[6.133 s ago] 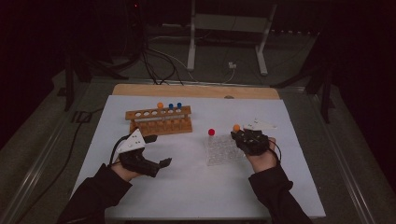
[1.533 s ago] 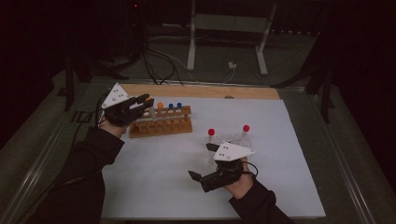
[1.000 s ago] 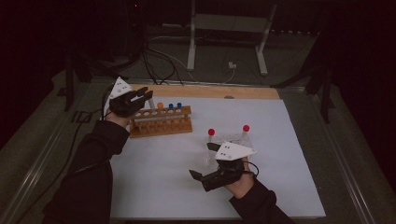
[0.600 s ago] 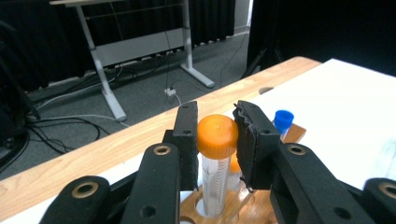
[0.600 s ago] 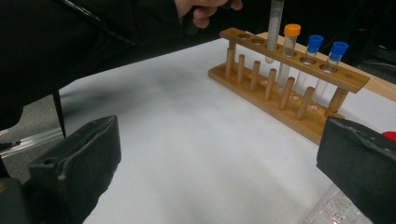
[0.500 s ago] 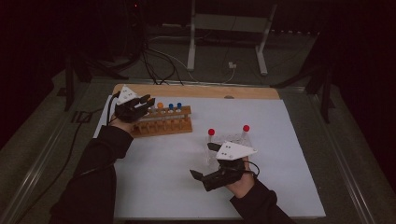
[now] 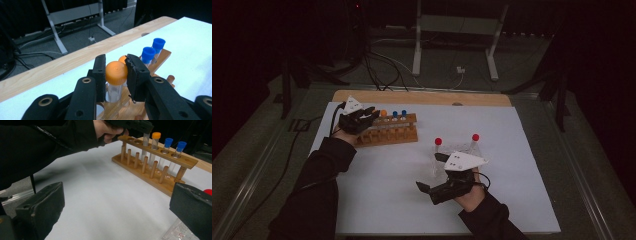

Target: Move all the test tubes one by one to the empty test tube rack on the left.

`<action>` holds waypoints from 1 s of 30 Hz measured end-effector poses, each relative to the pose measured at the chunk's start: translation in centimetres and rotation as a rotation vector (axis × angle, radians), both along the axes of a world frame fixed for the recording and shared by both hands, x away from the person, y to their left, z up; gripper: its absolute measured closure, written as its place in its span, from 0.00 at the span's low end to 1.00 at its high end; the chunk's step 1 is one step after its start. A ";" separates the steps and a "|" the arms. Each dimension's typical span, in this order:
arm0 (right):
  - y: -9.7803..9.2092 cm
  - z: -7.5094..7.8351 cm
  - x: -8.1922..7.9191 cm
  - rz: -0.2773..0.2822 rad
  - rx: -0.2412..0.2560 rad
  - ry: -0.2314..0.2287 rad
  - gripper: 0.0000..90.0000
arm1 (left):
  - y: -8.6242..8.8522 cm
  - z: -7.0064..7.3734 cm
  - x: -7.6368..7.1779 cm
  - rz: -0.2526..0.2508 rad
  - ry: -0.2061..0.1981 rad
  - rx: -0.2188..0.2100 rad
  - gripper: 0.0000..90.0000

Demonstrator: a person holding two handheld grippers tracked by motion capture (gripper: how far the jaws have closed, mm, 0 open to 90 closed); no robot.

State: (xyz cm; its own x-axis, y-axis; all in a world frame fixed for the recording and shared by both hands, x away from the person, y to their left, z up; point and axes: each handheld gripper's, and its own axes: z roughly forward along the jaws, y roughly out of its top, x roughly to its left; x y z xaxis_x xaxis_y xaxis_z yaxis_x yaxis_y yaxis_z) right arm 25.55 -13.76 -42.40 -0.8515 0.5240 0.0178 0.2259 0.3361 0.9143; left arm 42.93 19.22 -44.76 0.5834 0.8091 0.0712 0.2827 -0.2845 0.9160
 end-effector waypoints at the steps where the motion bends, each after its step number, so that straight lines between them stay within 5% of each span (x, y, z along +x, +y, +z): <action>1: 0.0 0.0 0.0 0.000 0.000 0.001 0.00 | -0.1 -0.1 0.0 0.001 0.002 0.002 0.80; 17: -0.1 0.1 0.0 -0.007 0.003 0.000 0.00 | 0.2 -0.5 0.3 0.001 0.038 -0.017 0.78; 30: -2.0 1.4 0.7 -0.066 0.026 -0.039 0.00 | 1.1 2.1 -2.7 -0.059 -0.018 -0.089 0.36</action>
State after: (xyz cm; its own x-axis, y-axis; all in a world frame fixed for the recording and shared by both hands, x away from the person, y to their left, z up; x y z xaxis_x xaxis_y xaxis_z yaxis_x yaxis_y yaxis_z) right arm 26.26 -15.80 -41.00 -0.8154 0.5789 -0.0008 0.2107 0.2981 0.9310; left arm 40.22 20.30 -42.67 0.6296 0.7768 0.0118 0.2512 -0.2178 0.9431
